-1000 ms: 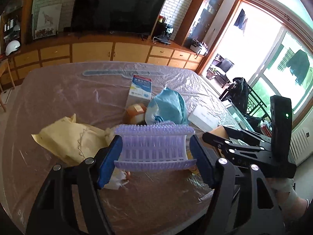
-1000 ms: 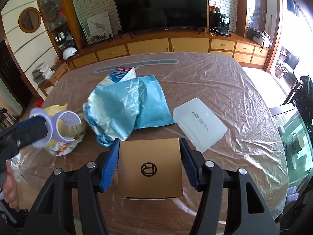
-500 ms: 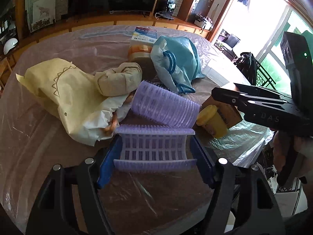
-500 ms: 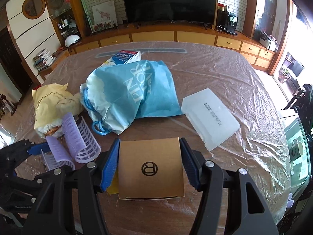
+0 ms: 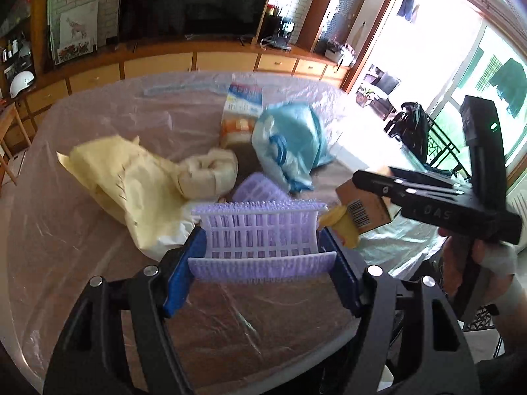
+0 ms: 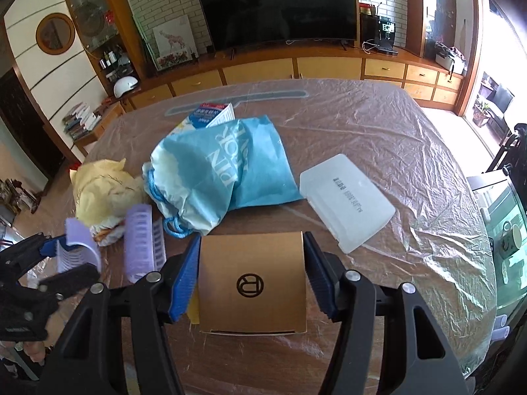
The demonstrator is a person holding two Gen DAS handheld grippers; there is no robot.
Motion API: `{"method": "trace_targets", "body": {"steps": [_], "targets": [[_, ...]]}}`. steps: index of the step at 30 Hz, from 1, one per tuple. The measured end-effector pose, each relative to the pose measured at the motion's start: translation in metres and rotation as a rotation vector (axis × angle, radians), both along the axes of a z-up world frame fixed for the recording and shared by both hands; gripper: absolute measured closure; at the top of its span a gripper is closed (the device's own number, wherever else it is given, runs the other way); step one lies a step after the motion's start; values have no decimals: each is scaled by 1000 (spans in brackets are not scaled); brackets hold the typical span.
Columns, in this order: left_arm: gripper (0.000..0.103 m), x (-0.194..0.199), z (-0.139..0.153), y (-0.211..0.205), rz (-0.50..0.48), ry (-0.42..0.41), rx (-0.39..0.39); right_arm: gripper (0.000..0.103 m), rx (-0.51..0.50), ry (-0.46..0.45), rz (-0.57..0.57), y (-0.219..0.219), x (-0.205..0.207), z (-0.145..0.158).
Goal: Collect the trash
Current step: 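Lift the box with the right tool while the left tool lifts the lavender roller, then carry both items over the black bin and open both tools to drop them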
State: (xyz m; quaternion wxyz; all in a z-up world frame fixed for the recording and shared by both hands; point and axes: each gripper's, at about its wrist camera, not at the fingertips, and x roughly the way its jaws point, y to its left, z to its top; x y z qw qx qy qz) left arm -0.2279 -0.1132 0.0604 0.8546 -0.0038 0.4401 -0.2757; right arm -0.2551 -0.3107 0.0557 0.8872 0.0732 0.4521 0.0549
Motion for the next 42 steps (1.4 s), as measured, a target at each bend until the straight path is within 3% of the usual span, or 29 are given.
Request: {"method": "trace_targets", "body": {"steps": [7, 13, 26, 36, 42], "targets": [[32, 4, 27, 2, 22, -44, -53, 44, 42, -22, -14, -6, 1, 12], [32, -1, 19, 1, 3, -41, -24, 44, 71, -37, -25, -8, -4, 19], [32, -15, 23, 9, -38, -54, -47, 44, 166, -79, -58, -9, -24, 46], [32, -50, 23, 1, -10, -45, -23, 44, 226, -71, 68, -4, -65, 56], [32, -82, 13, -14, 6, -9, 19, 44, 207, -33, 167, -4, -98, 47]]}}
